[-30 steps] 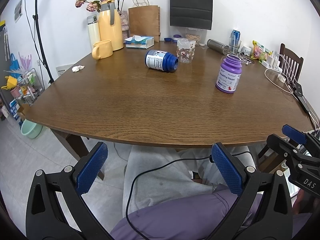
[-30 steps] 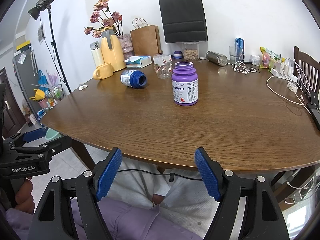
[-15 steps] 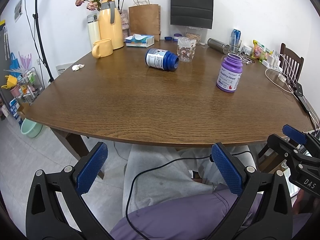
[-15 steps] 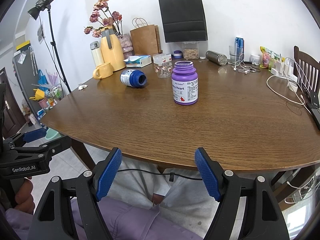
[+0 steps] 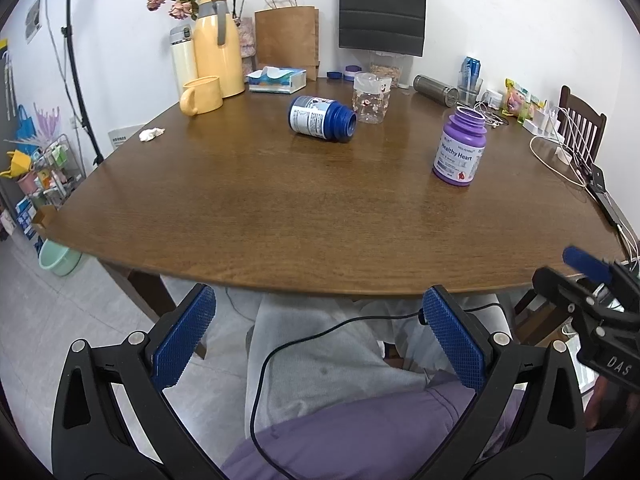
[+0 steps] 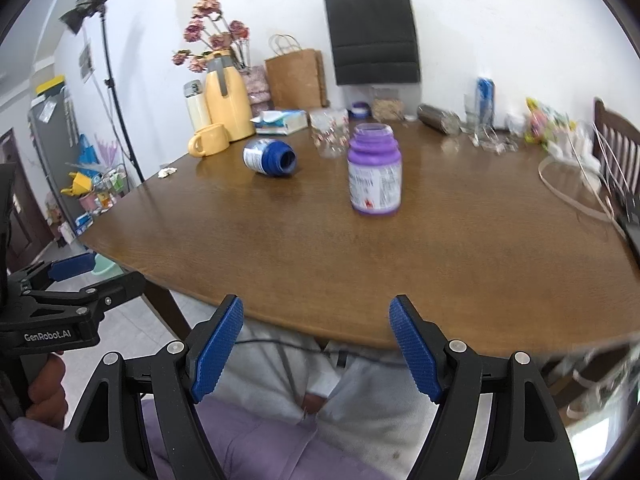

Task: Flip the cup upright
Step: 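Reach the left gripper to the lying blue-capped bottle and grasp its body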

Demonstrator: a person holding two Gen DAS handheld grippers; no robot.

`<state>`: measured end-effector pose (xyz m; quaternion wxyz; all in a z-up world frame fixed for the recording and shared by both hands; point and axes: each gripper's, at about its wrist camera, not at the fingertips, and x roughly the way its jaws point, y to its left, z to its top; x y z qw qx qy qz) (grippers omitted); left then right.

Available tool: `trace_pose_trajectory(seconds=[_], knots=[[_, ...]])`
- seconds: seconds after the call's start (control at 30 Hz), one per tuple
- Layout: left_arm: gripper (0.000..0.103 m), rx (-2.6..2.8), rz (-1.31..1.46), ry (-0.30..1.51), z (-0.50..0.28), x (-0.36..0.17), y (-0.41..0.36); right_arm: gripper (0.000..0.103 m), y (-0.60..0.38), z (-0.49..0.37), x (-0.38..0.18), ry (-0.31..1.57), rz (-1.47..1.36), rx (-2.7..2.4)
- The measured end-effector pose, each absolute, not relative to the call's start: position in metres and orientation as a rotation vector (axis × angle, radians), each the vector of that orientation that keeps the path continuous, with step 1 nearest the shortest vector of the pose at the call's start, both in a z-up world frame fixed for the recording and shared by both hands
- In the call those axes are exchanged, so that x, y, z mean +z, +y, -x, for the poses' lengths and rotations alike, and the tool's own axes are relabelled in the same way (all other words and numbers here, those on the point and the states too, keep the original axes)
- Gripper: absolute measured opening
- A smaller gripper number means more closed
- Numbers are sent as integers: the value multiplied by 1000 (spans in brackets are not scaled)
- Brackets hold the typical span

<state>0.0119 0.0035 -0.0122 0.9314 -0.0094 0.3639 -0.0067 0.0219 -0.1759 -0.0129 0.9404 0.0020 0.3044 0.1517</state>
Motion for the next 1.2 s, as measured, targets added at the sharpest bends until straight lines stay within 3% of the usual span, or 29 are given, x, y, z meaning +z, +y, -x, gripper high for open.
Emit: trace_pose_trajectory(seconds=[0.13, 0.4, 0.47, 0.5, 0.77, 0.83, 0.93, 1.2], knots=[[103, -43, 7, 718, -49, 0, 18, 80, -165, -67, 18, 570, 51, 382], [103, -78, 19, 652, -159, 42, 56, 80, -110, -184, 51, 648, 180, 565], [99, -58, 30, 668, -189, 50, 60, 80, -93, -203, 52, 681, 216, 589], [91, -37, 20, 685, -209, 53, 59, 80, -83, -214, 51, 693, 229, 601], [84, -117, -120, 820, -346, 24, 35, 80, -20, -300, 0, 824, 251, 547], [70, -118, -164, 883, -370, 5, 32, 80, -12, -312, -14, 839, 278, 542], [64, -96, -157, 949, -382, -16, 44, 80, -10, -321, -21, 842, 303, 534], [64, 46, -41, 927, -353, -20, 102, 80, -14, -341, -19, 792, 279, 508]])
